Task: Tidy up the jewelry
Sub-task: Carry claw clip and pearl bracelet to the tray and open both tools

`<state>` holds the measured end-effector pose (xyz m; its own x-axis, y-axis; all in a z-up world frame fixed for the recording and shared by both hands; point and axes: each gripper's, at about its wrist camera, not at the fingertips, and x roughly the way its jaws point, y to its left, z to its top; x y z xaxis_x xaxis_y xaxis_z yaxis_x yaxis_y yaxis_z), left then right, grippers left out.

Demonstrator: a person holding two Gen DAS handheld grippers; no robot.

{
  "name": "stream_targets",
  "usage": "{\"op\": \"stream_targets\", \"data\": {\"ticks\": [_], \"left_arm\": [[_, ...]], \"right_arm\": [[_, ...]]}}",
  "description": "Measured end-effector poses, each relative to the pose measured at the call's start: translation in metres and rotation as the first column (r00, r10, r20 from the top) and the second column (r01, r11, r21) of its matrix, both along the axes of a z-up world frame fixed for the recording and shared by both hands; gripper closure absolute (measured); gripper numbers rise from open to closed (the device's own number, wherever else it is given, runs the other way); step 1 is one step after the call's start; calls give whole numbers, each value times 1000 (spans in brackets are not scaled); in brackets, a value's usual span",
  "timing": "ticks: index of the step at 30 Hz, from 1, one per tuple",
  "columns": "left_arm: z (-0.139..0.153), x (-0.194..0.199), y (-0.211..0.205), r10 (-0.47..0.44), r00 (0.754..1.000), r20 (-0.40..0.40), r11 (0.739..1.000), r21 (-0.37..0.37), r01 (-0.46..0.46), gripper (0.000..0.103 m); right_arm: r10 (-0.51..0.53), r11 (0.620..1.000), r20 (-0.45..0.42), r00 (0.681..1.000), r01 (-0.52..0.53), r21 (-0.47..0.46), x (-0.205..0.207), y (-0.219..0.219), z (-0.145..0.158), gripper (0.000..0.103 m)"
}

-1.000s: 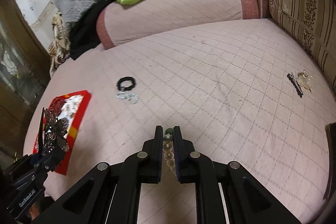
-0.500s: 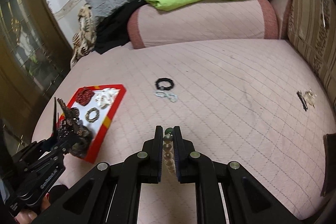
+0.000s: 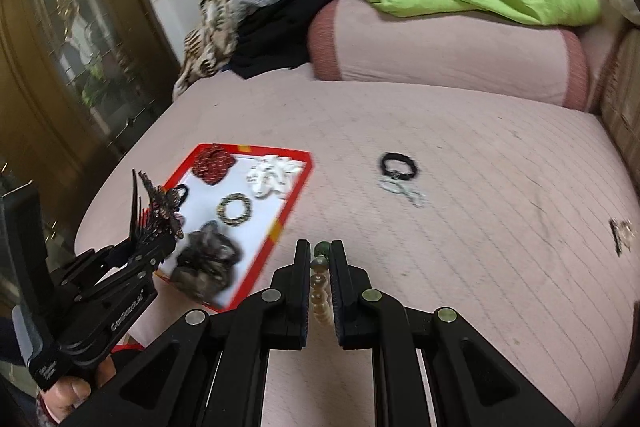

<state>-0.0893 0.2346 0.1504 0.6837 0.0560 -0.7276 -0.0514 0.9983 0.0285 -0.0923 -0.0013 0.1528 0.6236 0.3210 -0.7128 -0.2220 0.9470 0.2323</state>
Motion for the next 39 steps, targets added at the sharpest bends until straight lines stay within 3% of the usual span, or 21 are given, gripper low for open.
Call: {"op": "stream_targets", "data": {"ticks": [9,16,29,37,39], "left_arm": [[-4,48,84,93,994,-49,994,-50,-96,74],[-29,91,110,112,987,-112,993,-17,-114,74],[-82,127,126,139,973,-186,990,41,-134,73],[-75,119,127,146,978,-146,989,23,-144,73],[-69,114,124,145,981,-133,989,20,-143,72]], "right_arm": [[88,996,2,996,-88,-5,39,66,3,93],[141,990,-28,990,-141,-9,73,114,-11,93],[144,980,-157,977,-164,-117,119,154,-87,92],[162,975,-174,971,-185,-124,119,161,-98,91],[167,973,-172,971,-190,-129,116,163,-98,80]]}}
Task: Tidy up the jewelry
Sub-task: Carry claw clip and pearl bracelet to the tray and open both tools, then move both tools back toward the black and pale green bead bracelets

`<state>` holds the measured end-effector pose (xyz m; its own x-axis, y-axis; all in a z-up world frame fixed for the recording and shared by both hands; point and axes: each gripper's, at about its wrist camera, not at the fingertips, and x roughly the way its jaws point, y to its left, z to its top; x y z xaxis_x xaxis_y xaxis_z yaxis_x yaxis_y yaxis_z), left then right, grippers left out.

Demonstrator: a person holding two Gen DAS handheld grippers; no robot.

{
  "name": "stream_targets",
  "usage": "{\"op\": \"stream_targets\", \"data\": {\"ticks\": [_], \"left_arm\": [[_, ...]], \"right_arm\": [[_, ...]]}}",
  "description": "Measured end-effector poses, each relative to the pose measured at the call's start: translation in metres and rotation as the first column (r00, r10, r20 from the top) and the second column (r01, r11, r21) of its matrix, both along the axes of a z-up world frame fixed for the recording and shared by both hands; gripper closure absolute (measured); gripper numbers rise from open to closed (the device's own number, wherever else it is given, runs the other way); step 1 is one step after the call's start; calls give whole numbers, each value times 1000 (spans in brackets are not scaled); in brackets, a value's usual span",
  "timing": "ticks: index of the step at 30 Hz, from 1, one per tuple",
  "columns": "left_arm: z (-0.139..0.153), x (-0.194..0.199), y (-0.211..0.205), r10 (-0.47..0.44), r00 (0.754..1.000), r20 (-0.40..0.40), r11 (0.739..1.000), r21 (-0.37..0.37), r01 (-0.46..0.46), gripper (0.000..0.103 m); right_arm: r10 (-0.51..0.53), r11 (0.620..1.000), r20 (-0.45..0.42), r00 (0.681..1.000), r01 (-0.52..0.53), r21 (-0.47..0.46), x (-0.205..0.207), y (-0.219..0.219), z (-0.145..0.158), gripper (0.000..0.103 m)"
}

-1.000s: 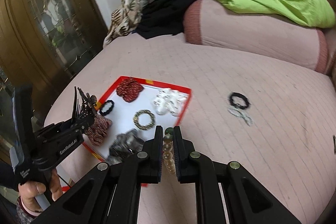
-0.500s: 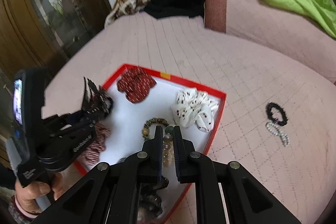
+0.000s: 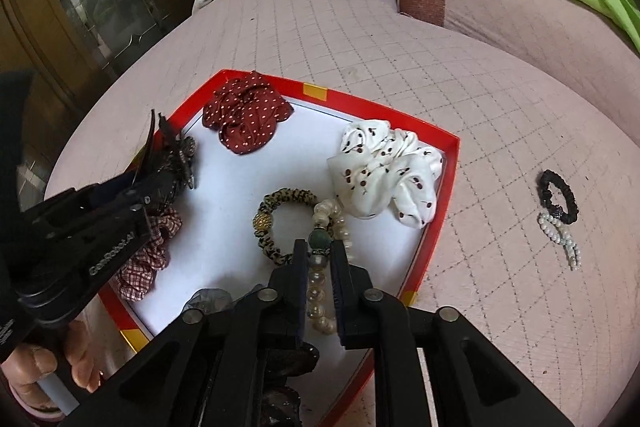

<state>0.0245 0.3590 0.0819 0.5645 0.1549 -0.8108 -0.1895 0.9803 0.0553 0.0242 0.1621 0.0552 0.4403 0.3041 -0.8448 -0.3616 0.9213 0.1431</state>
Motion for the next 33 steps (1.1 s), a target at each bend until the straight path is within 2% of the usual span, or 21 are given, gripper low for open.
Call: {"op": "stream_targets", "data": {"ticks": [2,3,13,19,33], "left_arm": [[8,-8,-2,0,1000,19,1000,-1,0,66],[12,-12,-2,2,1000,30,1000,1,-2,63],[44,-56,-1,49,995,82,998,-32,-47,58],[59,-81,-5,65,992,108,998,-22,-62,56],[77,-124,-38,31,992,122,999,-45,-26,54]], "right_arm": [[0,1000,10,1000,0,7,-4,1,2,56],[-3,1000,20,1000,3,12,-6,0,5,54],[27,998,44,999,-30,61,-36,-2,26,54],[17,994,49,999,-22,103,-57,-12,36,53],[-49,990,74,996,39,133,-108,-58,52,48]]}}
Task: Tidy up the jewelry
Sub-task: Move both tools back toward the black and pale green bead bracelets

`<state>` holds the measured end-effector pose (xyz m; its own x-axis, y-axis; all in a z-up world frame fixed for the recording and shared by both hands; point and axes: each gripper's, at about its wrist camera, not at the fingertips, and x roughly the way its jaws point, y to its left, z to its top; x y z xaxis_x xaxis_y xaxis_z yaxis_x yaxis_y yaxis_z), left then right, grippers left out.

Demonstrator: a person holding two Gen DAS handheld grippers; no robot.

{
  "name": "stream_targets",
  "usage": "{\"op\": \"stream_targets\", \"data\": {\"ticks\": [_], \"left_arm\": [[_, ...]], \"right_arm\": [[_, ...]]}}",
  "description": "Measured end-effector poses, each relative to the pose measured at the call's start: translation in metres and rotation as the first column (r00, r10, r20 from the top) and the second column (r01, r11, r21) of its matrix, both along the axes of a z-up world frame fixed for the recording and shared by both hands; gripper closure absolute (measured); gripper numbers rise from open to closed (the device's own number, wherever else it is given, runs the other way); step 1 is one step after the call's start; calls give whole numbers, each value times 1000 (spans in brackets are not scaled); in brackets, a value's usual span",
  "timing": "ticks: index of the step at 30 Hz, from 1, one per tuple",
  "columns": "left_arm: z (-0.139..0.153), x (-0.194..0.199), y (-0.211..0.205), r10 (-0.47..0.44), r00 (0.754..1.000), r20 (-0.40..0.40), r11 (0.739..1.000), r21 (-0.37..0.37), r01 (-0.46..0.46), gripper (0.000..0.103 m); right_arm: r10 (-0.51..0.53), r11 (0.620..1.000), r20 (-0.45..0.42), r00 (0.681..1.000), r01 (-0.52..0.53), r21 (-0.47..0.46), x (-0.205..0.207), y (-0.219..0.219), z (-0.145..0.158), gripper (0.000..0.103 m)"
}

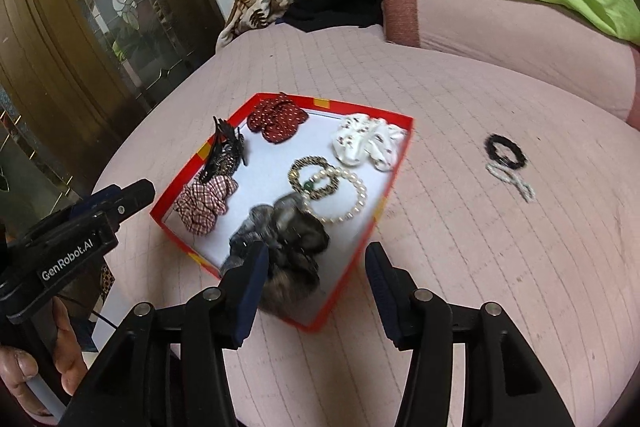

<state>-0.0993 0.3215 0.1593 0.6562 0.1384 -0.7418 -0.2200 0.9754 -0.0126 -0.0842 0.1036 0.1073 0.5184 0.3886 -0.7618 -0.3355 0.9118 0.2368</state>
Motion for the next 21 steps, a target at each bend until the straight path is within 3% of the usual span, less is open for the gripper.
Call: {"op": "stream_targets", "data": {"ticks": [21], "left_arm": [[13,-27,-104,-187,982,-32,981,43,188,53]], "right_arm": [[-195,981,7,981,194,25,-42,-118,4,46]]}}
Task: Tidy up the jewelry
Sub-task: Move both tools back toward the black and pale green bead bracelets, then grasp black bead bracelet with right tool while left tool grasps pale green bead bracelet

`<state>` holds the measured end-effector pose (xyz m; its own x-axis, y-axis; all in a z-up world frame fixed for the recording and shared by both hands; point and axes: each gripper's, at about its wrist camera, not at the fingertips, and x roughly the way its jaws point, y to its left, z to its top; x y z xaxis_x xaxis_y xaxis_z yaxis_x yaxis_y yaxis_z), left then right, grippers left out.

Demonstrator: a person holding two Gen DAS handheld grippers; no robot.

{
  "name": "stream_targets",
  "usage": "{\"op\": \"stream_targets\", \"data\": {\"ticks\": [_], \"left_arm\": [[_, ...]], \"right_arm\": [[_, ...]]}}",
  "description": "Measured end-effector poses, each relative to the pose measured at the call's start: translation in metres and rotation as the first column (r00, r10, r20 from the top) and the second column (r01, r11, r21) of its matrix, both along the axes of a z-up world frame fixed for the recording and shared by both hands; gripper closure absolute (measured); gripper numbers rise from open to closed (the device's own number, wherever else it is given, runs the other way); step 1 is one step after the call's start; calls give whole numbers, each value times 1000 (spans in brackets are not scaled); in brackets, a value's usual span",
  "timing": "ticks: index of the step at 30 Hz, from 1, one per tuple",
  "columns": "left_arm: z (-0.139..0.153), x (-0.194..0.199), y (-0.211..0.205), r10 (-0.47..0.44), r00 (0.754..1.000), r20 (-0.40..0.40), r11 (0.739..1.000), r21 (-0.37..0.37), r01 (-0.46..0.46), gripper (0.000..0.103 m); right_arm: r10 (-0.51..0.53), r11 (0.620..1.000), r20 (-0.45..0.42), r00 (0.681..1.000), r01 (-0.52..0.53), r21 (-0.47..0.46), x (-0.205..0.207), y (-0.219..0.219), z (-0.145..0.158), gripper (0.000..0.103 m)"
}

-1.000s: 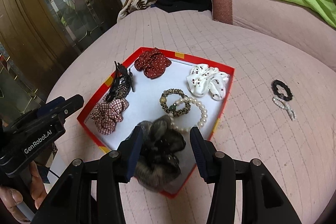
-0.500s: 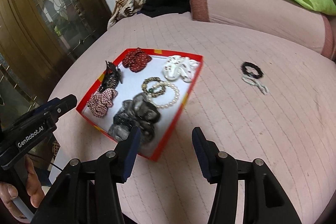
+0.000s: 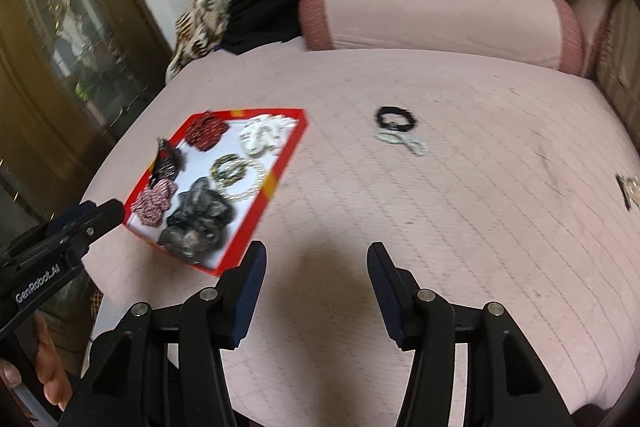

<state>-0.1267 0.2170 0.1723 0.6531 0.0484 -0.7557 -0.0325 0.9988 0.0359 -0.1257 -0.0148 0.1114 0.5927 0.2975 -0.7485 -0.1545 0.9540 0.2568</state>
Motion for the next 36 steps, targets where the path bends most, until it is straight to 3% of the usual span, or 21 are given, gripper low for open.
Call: {"op": "stream_targets", "data": {"ticks": [12,21,36], "left_arm": [[-3,4,-76,-118,993,-31,991,55,119,52],[-13,16,-121,-179,982,-67,979,92,185,51],[-49,67,-143,-183,972,-148,975,99,198,51]], "right_arm": [[-132,991,-8,991,133,30,-7,-81,-9,45],[-180,983,-6,984,181,17,-7,-118,-16,45],[-203,979,-55,978,203,9,28,-146,-39,45]]}}
